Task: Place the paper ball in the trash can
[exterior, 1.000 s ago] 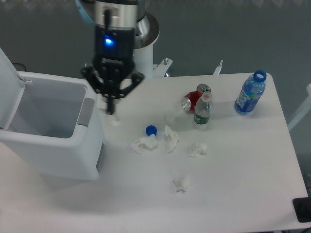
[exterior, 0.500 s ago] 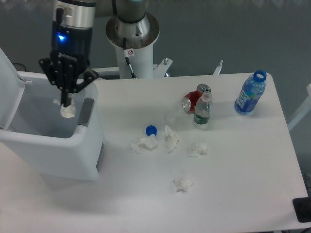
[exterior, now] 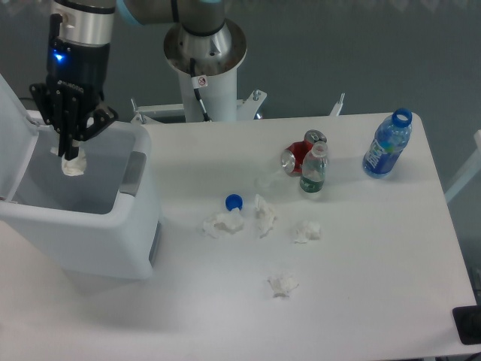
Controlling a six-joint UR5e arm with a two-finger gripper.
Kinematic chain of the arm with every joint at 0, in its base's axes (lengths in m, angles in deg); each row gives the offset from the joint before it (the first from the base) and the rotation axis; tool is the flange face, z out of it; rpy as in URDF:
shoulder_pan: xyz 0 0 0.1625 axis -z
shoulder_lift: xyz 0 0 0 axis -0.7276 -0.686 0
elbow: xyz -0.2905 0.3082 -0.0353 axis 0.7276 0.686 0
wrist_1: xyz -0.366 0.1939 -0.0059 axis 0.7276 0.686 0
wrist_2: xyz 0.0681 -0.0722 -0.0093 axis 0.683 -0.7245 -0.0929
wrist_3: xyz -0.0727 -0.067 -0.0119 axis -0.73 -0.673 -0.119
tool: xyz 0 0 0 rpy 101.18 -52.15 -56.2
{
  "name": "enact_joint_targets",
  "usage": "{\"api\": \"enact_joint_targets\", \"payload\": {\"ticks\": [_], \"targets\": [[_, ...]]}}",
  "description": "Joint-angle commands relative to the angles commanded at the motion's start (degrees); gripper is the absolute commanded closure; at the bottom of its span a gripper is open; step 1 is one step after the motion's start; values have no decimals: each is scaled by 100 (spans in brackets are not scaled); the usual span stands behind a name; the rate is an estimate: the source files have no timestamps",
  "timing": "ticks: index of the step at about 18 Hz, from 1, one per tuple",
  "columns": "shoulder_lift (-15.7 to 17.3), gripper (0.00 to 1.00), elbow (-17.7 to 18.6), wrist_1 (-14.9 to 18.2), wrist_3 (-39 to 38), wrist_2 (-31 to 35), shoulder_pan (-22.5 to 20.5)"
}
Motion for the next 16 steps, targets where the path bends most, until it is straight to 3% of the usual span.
{"api": "enact_joint_targets", "payload": {"ticks": [1, 6, 8, 12, 16], "targets": [[0, 22, 0, -9, 9, 9, -9], [44, 8, -26, -18, 26, 9, -53], [140, 0, -88, -18, 140, 26, -253], [246, 0, -114, -18, 710, 140, -790], [176, 0, -202, -9, 1378, 999, -984]]}}
